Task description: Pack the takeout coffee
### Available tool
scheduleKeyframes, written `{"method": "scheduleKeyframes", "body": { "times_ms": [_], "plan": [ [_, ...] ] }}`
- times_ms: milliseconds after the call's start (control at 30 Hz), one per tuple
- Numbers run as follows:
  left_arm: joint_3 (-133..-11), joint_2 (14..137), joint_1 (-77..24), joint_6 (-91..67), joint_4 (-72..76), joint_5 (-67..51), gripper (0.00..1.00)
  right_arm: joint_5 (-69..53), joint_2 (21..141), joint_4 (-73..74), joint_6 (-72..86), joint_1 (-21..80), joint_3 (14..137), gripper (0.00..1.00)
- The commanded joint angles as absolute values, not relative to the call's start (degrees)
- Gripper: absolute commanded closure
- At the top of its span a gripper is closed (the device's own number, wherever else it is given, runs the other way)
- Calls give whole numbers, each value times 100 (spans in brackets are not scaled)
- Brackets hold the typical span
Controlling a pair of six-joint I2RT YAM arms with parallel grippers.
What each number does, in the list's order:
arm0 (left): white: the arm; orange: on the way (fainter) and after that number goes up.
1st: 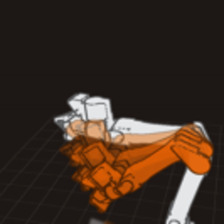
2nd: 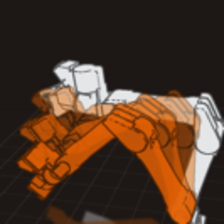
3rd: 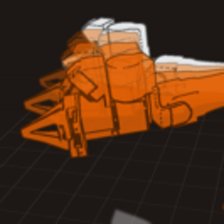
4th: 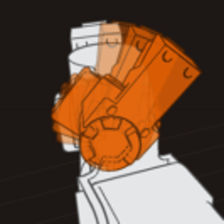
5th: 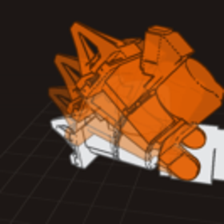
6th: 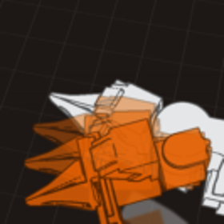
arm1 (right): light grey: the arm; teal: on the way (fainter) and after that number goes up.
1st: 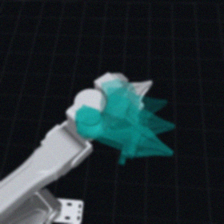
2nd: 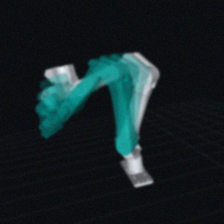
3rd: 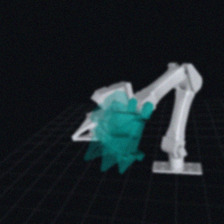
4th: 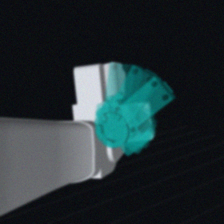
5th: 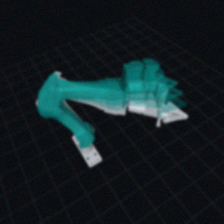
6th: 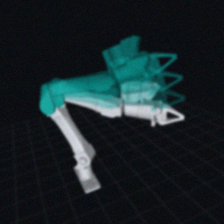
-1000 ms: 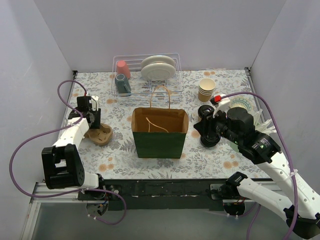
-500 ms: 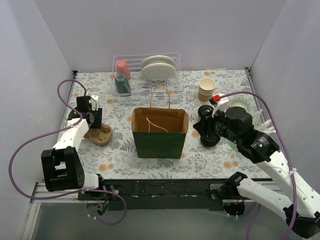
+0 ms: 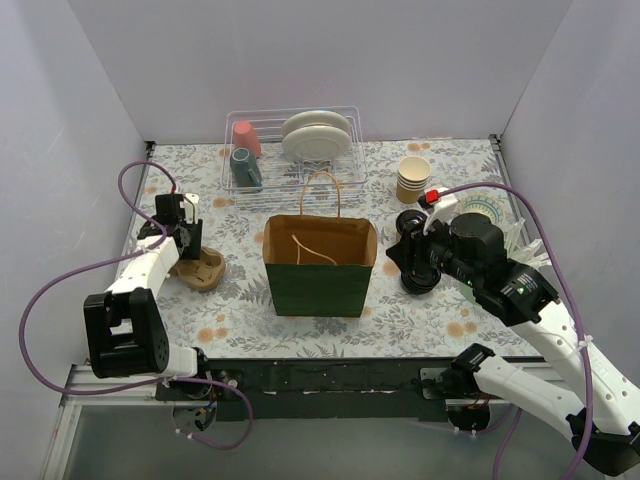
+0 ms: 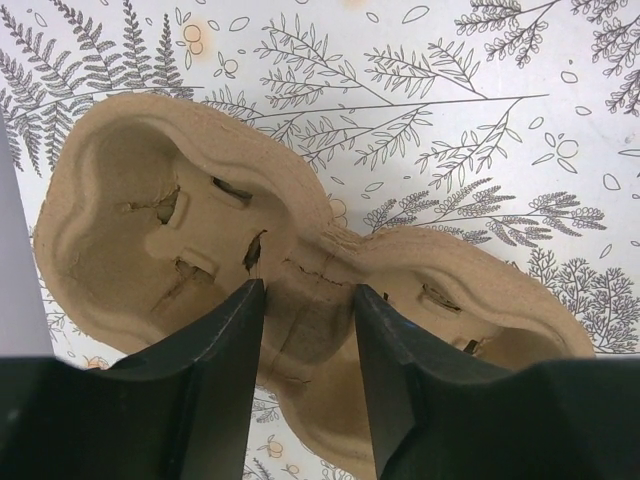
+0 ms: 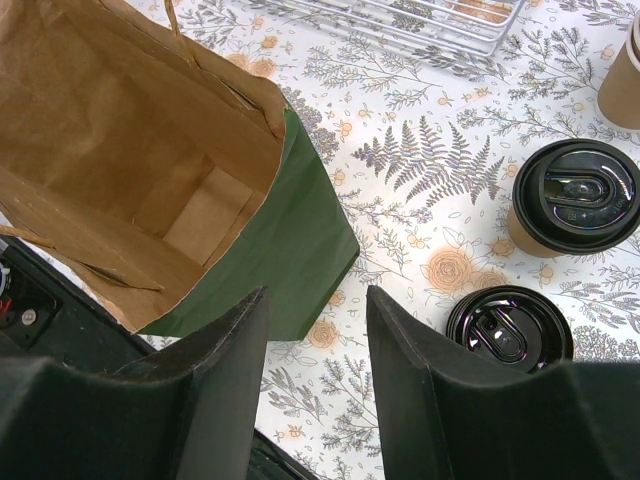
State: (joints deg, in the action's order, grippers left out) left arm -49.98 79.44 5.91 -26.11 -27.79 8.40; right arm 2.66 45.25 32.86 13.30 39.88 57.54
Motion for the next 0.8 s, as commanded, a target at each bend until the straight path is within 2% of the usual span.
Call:
{"method": "scheduleKeyframes", "body": {
  "times_ms": [0,200,467,767],
  "plan": [
    [-5132,7902,624,-2742,-2751,677,64,343,4447,3085,1275,3999,5924,48],
    [-5528,7901,624,-3347,-2865,563,67,325,4421,3050,1301,3999,5862,48],
    [-6020,8165,615,-3718,-3111,659,63,343,4368,3023,1362,3999,5792,48],
    [-7197,8692,615,-4332,-4455,1108,62,387,4403,3085,1362,3990,5862,48]
  ]
}}
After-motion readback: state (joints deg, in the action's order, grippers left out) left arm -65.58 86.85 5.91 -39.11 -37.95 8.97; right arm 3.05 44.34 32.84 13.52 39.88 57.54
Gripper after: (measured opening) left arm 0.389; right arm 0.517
